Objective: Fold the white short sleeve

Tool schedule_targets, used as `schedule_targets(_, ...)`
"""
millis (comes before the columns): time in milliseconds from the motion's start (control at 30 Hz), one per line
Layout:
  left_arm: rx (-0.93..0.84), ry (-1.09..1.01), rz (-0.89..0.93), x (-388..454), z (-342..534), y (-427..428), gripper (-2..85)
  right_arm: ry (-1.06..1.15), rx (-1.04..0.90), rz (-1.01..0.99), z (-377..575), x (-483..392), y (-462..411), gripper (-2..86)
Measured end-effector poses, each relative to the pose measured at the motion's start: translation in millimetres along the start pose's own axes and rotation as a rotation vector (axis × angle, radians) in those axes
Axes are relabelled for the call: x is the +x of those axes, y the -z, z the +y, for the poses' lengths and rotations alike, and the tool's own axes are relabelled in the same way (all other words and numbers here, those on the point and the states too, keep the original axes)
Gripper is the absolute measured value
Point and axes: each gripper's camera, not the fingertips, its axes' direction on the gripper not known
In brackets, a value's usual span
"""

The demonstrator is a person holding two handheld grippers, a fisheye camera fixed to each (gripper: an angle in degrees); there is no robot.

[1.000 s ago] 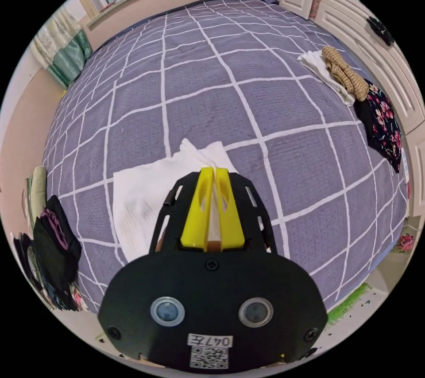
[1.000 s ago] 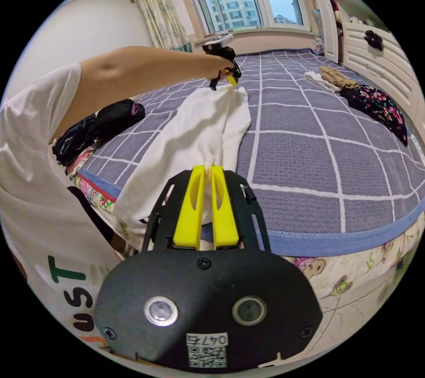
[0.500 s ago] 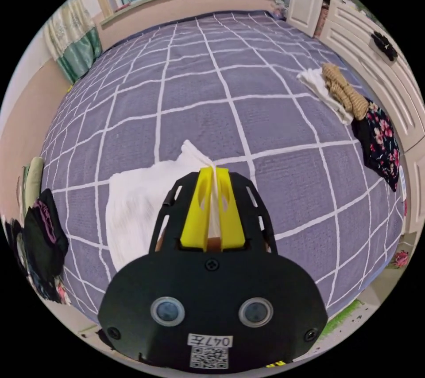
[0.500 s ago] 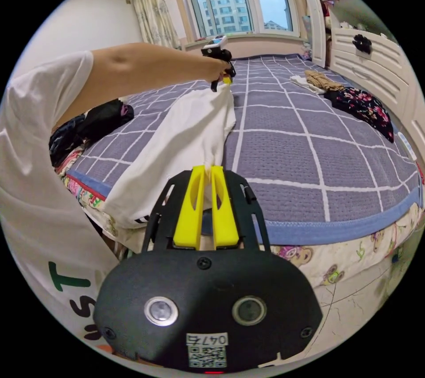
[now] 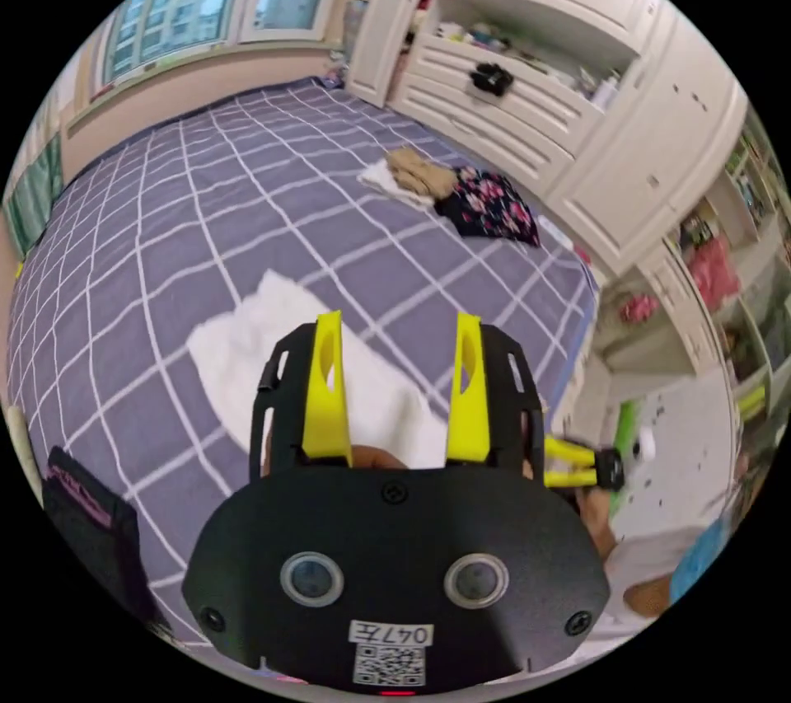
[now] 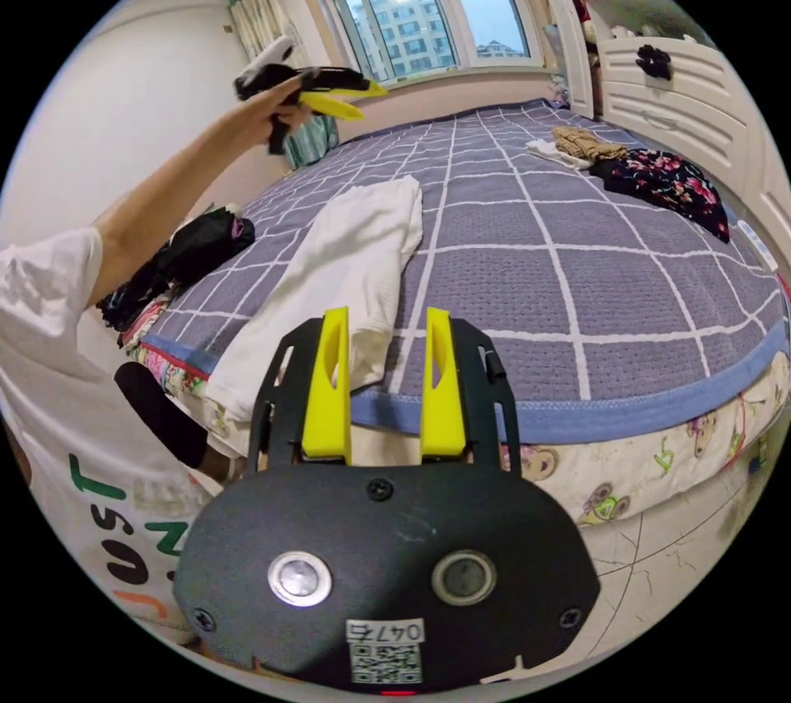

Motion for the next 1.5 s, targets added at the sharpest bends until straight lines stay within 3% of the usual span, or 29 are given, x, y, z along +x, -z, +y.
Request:
schedule_targets(133, -0.097, -0.046, -0.030, 24.3, 170.0, 48.9, 15.0, -0.021, -0.018, -0.070, 6.2, 2.3, 2.7, 11.0)
schedule_targets(267, -0.077, 0.134, -0.041, 18.5, 314.6, 65.8, 17.0, -0.016, -0.076, -0.080, 8.3, -0.9, -6.1, 10.8)
schedule_targets(367, 0.006, 0.252, -0.088, 14.3, 370.2, 75.7, 16.6, 0.002, -0.121, -0.039, 9.4, -7.8, -16.2, 10.4)
schedule_targets(533, -0.047, 0.359, -0.008, 17.8, 405.0, 64.1, 15.5, 0.053, -0.199, 0.044, 14.8, -27.3, -32.3, 10.1)
schedule_targets(667, -0.020, 0.379, -0.152, 33.2, 429.7, 75.5, 13.2, 0.051, -0.196, 0.043, 17.3, -28.0, -26.6, 9.8)
schedule_targets(833, 0.026, 0.435, -0.146, 31.8, 447.0, 82.8, 9.9, 0.015, -0.186, -0.009, 19.8, -21.0, -16.9, 8.1)
schedule_targets(933, 0.025, 0.438, -0.073, 29.4, 453.0, 83.1, 3.1, 0.042, -0.198, 0.032, 19.5, -29.3, -13.3, 4.6)
schedule_targets(1100, 0.074, 0.456, 0.035, 14.9, 470.1, 94.0, 0.5, 0.072, -0.185, -0.022, 18.6, -42.5, -5.0, 1.3)
schedule_targets(1233, 0.152, 0.405, 0.079, 12.3, 480.2, 132.5, -0.1, 0.134, -0.127, -0.058, 12.4, -61.3, 20.8, 1.2)
schedule_targets(1367, 0.233, 0.260, -0.005, 26.5, 489.3, 197.4, -0.2, 0.191, -0.075, -0.108, 7.1, -85.6, 60.3, 1.3)
schedule_targets(1500, 0.230, 0.191, 0.035, 36.3, 517.6, 249.5, -0.2, 0.246, -0.039, -0.195, 27.5, -123.1, 115.4, 1.2)
